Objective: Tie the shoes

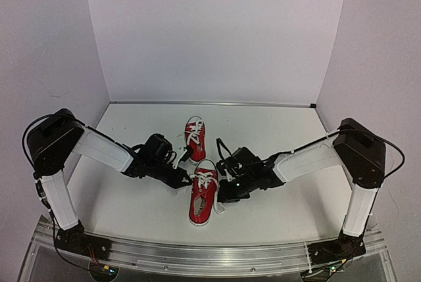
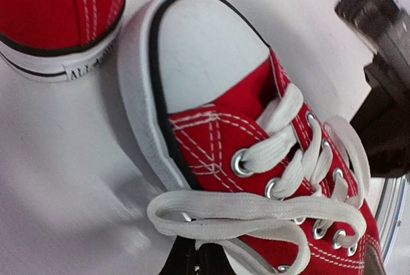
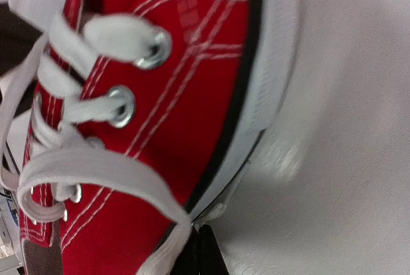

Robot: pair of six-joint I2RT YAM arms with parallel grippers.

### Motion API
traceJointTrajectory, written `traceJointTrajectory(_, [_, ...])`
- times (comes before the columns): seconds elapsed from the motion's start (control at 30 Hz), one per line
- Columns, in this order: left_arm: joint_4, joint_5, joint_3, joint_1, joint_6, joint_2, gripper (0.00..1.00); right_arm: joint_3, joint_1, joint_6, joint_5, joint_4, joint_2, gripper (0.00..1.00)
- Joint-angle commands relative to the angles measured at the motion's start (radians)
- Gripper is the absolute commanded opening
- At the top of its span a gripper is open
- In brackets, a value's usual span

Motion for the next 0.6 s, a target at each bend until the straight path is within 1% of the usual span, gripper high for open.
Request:
traceJointTrajectory(0.0, [0.069,-0.006,0.062,0.009,0.010,-0.014,0.00,-0.010,0.011,0.005,-0.015,-0.026,-0.016,0.00])
traceJointTrajectory(0.1, [0.068,-0.005,0.054,0.009,0.005,-0.032,0.00,0.005,0.011,0.000,0.025,-0.043,-0.025,0.00])
traceJointTrajectory(0.23, [0.017,-0.043,0.018,0.012,0.025,-0.130,0.00,0.014,-0.011,-0.021,0.083,-0.098,-0.094,0.00])
traceJointTrajectory(0.43, [-0.171,-0.142,0.009,0.018,0.090,-0.369,0.00,-0.005,-0.120,-0.061,0.191,-0.222,-0.339,0.00])
traceJointTrajectory(0.57, [-0.283,-0.207,0.027,0.025,0.122,-0.489,0.00,0.009,-0.204,-0.090,0.256,-0.295,-0.485,0.00])
